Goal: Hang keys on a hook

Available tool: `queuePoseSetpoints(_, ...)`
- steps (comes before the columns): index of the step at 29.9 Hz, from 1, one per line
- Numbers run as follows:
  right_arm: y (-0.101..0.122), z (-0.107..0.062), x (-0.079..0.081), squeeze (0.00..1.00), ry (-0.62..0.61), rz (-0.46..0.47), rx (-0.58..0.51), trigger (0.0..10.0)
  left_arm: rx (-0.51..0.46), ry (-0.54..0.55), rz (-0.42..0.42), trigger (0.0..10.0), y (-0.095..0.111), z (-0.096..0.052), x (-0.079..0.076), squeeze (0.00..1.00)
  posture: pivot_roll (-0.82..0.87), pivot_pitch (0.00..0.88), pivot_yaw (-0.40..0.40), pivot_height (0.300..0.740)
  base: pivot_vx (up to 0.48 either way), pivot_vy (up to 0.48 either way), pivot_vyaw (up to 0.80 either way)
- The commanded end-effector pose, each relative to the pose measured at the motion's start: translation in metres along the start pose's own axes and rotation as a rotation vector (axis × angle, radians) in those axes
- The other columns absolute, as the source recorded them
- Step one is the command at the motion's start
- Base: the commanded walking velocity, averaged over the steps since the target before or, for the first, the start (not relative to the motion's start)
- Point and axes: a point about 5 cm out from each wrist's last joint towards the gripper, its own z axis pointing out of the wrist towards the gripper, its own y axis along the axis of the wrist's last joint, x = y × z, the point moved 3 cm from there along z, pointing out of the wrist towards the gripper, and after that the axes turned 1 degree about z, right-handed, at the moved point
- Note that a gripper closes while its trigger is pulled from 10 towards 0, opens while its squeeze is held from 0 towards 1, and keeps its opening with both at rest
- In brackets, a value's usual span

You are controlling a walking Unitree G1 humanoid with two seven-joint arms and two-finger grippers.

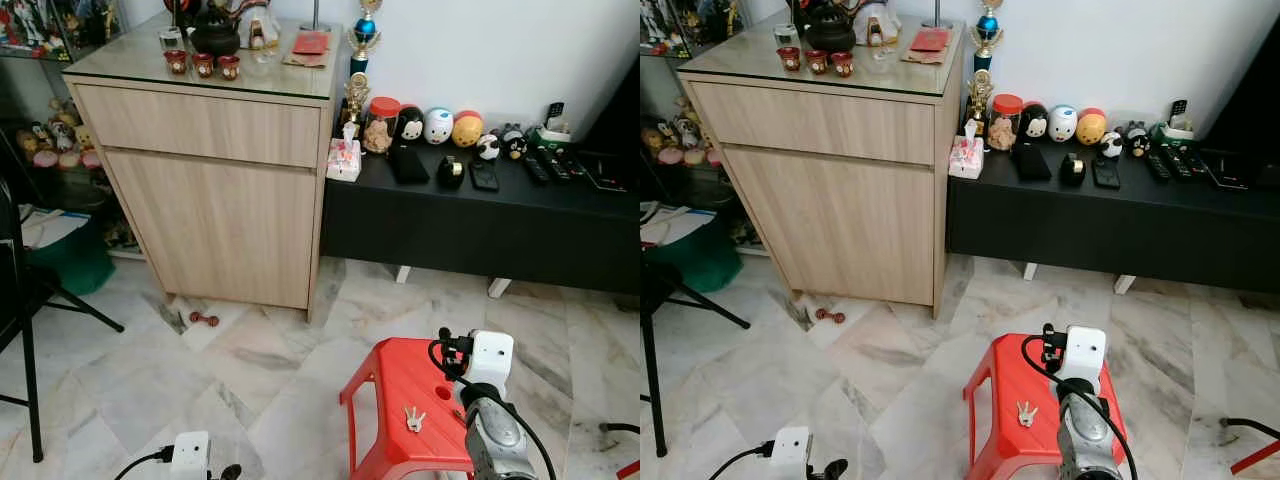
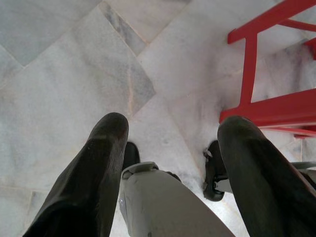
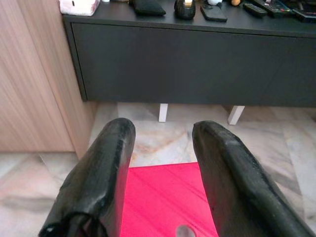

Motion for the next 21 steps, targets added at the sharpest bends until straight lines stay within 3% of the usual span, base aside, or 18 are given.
queuePoseSetpoints(1,-0.0022,-0.0002,-0.0015,0.0,-0.014,-0.012,0.015,10.0,0.006,-0.013,0.015,10.0,-0.0026,-0.0002,-0.0038,0.0,0.03,0.011,-0.098,0.74,0.0,0.0,0.0)
queuePoseSetpoints(6,0.0007,0.0047,0.001,0.0,-0.014,-0.018,0.031,10.0,0.007,-0.012,0.016,10.0,-0.0031,-0.0004,-0.0034,0.0,0.04,0.012,-0.102,0.74,0.0,0.0,0.0)
queuePoseSetpoints(21,0.0,0.0064,0.0057,0.0,0.011,-0.021,0.049,10.0,0.013,-0.016,0.017,10.0,-0.0046,-0.0007,-0.0035,0.0,0.04,0.014,-0.1,0.635,0.0,0.0,0.0)
